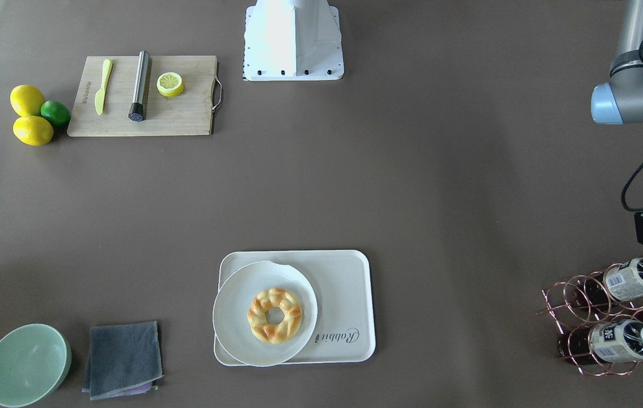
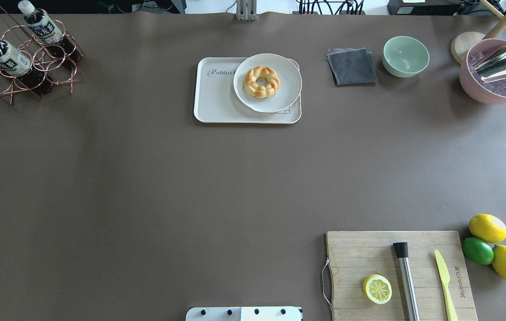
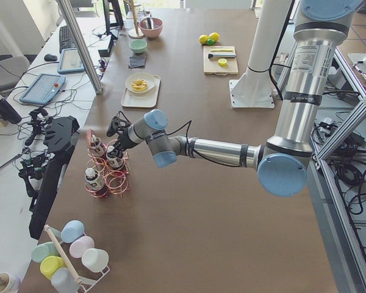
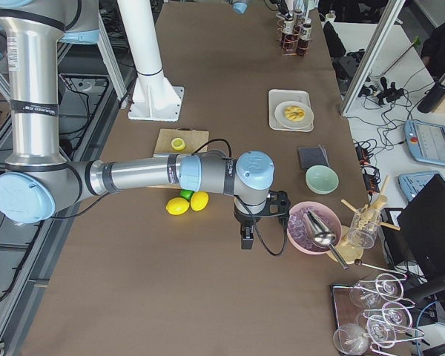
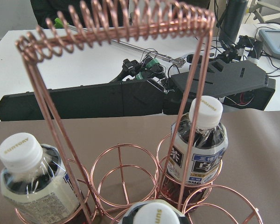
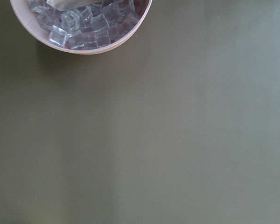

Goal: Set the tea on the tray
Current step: 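Reach the left gripper into the copper rack and grasp a tea bottle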

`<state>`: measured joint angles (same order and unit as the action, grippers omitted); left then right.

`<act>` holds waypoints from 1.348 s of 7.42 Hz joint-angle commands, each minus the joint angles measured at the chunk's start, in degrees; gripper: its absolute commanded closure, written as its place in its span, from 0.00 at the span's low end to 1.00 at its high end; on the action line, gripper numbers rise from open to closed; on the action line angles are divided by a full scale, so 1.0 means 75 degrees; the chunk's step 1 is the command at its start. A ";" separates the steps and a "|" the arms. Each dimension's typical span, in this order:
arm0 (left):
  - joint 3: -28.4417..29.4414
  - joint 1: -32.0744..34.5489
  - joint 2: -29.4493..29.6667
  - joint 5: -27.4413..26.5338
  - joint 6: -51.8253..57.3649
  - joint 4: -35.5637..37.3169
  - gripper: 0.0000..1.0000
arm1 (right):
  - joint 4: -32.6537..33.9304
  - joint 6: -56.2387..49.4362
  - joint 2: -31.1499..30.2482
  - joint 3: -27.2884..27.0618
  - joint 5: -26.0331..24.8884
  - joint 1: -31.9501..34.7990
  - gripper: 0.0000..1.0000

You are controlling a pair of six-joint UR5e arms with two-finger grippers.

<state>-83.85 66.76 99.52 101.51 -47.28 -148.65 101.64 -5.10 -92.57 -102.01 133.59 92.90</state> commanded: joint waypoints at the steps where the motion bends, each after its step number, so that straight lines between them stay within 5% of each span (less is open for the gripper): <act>1: -0.0150 0.0284 0.0136 0.0687 0.0128 0.0399 1.00 | -0.0005 0.0000 0.0038 0.0031 0.0000 0.0000 0.00; 4: -0.1213 0.1351 0.0499 0.2015 0.0766 0.2140 1.00 | -0.0005 0.0000 0.0085 0.0089 -0.0012 0.0000 0.00; 8: -0.3371 0.1482 0.0639 0.1923 0.1125 0.4663 1.00 | -0.0005 -0.0012 -0.0008 0.0136 0.0000 0.0000 0.00; 10: -0.3654 0.0540 0.1516 0.1655 -0.0881 0.5344 1.00 | -0.0005 -0.0012 -0.0114 0.0125 0.0023 0.0000 0.00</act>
<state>-108.73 76.85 106.34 115.79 -42.94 -112.98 101.60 -5.18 -92.73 -101.02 133.60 92.90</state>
